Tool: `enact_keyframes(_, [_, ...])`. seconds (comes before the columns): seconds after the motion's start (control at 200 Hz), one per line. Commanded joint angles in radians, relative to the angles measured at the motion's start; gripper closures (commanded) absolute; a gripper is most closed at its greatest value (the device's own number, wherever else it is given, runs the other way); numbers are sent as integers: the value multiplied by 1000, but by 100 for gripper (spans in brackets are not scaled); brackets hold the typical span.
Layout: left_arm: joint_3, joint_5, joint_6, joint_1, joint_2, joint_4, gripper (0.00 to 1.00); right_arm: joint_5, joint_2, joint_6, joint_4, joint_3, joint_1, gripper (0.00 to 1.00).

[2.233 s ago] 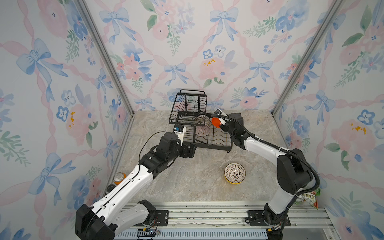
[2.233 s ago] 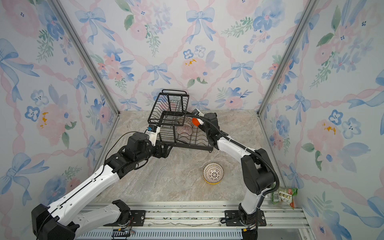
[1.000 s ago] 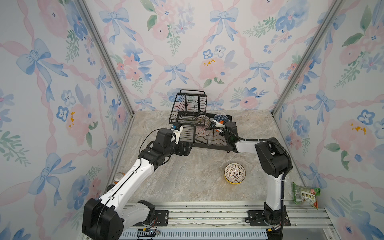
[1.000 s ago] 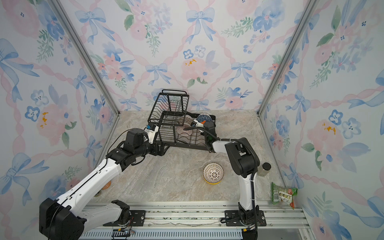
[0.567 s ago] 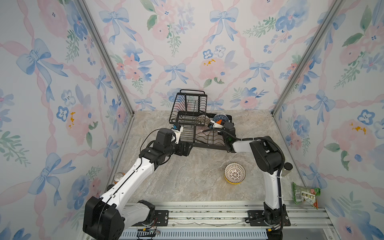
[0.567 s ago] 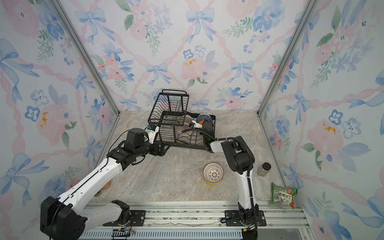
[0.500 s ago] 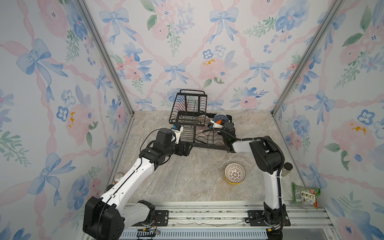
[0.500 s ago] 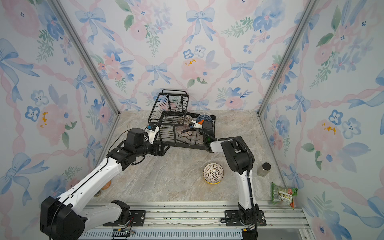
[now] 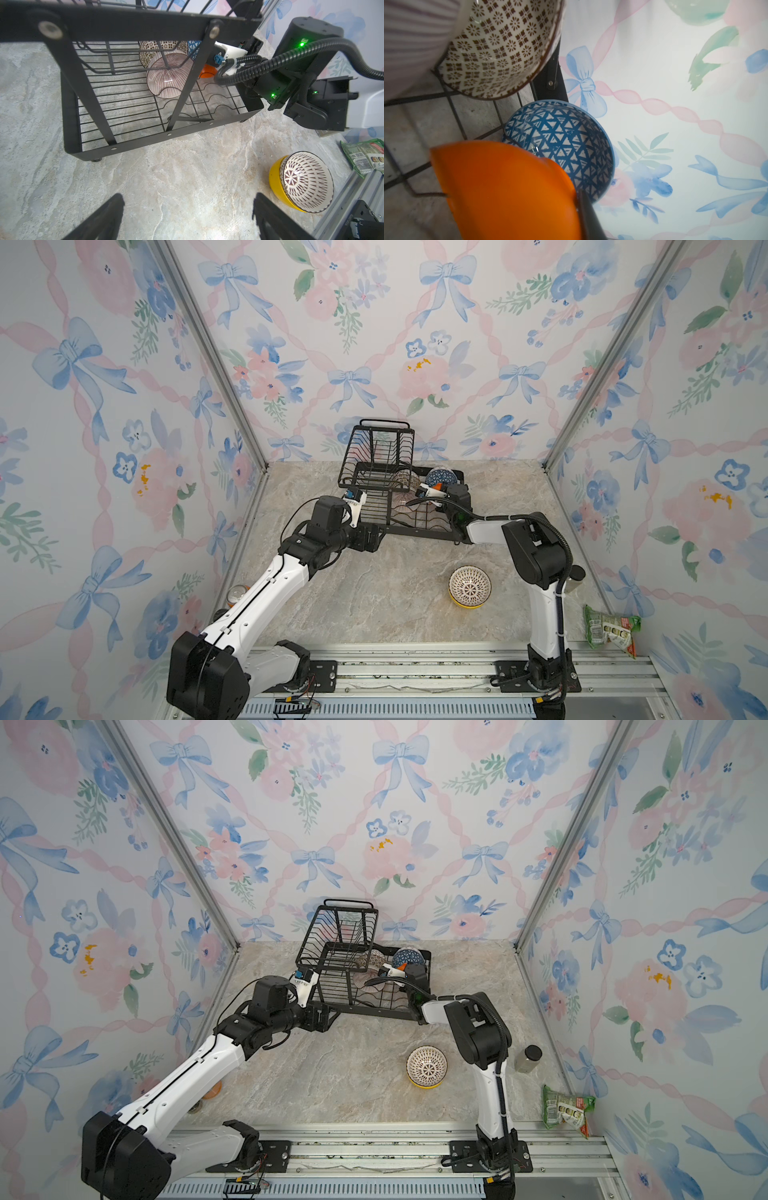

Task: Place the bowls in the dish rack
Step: 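Lower the orange bowl into the rack with the right gripper while the left draws back, then open the right gripper to release the orange bowl in the rack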

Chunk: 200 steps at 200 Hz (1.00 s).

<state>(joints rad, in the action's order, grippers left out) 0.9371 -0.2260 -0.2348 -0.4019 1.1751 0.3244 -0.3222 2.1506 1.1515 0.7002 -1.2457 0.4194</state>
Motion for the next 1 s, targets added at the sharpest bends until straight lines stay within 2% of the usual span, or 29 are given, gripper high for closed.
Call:
enact_keyframes(0.0, [25,-18,20,8,-7,16,2,15,-23,-43,-106,-33,-21,100])
enact_keyframes(0.11, [10,-15,4,7,-28,16,2,24,-24,-66,-132,-50,-25,89])
enact_keyframes(0.41, [-4,-8,11,9,-54,50,2,4,-32,-101,-128,-69,-27,68])
enact_keyframes(0.69, [2,-7,16,9,-39,49,2,4,-93,-121,-155,-48,-23,33])
enact_keyframes(0.855, [9,-27,6,11,-46,50,2,4,-191,-162,-165,27,-7,5])
enact_keyframes(0.925, [14,-42,-4,9,-47,50,2,15,-264,-224,-233,61,2,0])
enact_keyframes(0.995, [14,-36,-9,7,-53,48,2,23,-342,-293,-307,91,10,3])
